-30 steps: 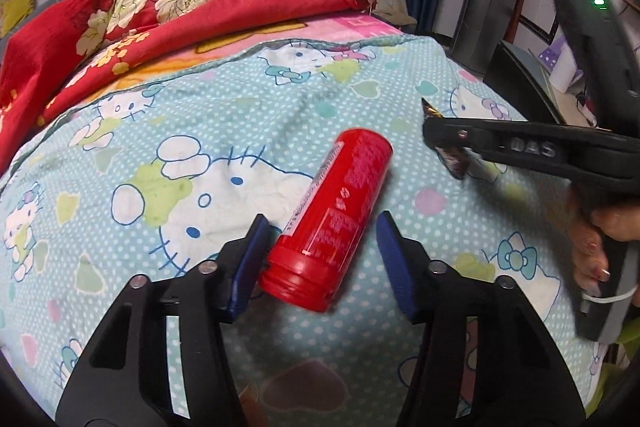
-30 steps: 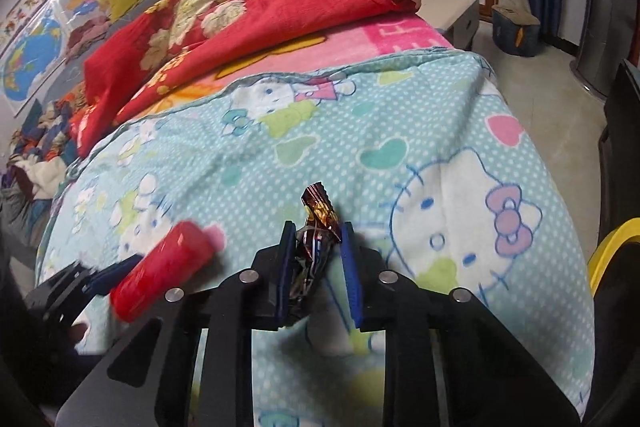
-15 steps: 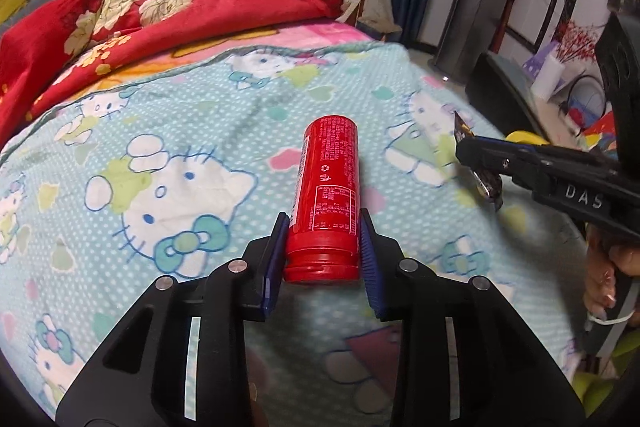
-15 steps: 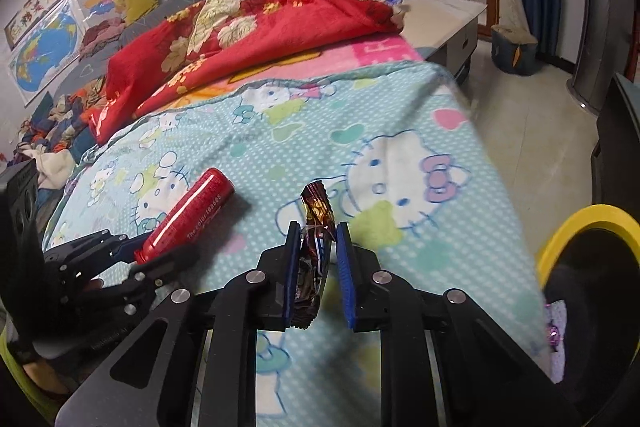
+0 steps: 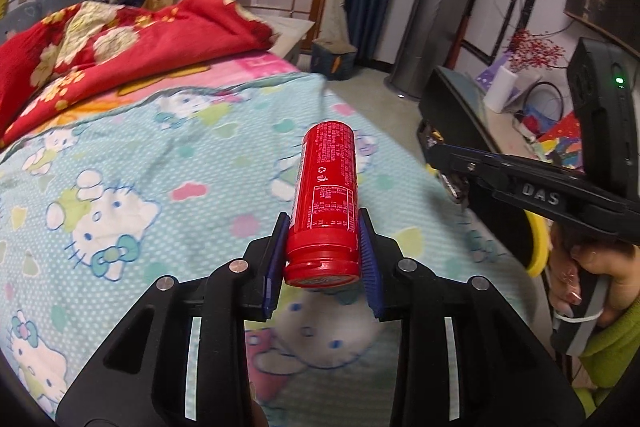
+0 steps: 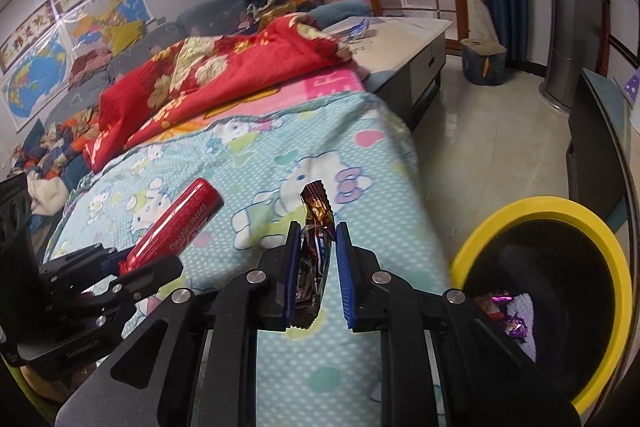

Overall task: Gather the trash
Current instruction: 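Carry the brown wrapper and red can with both tools over the bin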

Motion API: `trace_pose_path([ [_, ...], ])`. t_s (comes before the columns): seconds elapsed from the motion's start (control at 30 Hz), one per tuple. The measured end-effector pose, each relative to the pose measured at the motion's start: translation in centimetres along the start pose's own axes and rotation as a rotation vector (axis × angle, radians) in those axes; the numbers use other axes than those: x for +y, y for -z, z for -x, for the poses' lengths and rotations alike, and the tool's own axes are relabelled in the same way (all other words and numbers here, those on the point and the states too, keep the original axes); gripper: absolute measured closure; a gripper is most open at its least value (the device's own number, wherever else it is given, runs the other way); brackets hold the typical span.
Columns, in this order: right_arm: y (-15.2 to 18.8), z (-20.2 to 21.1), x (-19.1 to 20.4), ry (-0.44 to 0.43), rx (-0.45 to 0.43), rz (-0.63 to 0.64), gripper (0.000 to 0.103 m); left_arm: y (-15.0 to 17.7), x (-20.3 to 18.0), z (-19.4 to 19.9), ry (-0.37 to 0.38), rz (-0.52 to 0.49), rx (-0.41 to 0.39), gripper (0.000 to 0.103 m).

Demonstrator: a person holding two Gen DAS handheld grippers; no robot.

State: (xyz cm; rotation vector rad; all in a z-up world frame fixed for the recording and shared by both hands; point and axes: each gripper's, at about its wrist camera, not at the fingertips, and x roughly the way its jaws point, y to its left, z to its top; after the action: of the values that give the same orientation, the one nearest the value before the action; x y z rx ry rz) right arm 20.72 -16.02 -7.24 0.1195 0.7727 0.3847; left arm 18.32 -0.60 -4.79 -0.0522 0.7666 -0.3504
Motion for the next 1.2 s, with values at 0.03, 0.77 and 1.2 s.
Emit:
trace_pose_path([
  [0.03, 0.0, 0.4, -0.4, 0.003, -0.006, -0.008, 0.086, -0.1, -0.5, 0.1, 0.01, -0.005, -0.004, 0.077],
  [0.77, 1.0, 6.4, -8.2, 0.102, -0.096, -0.125, 0.086, -0.9, -7.9, 1.7, 0.14, -0.121, -0.029, 0.077],
  [1.2, 2.5, 8.5, -12.8, 0.167, -0.119, -0.213, 0.086, -0.4, -12.1, 0.5, 0.194, -0.199, -0.001, 0.077],
])
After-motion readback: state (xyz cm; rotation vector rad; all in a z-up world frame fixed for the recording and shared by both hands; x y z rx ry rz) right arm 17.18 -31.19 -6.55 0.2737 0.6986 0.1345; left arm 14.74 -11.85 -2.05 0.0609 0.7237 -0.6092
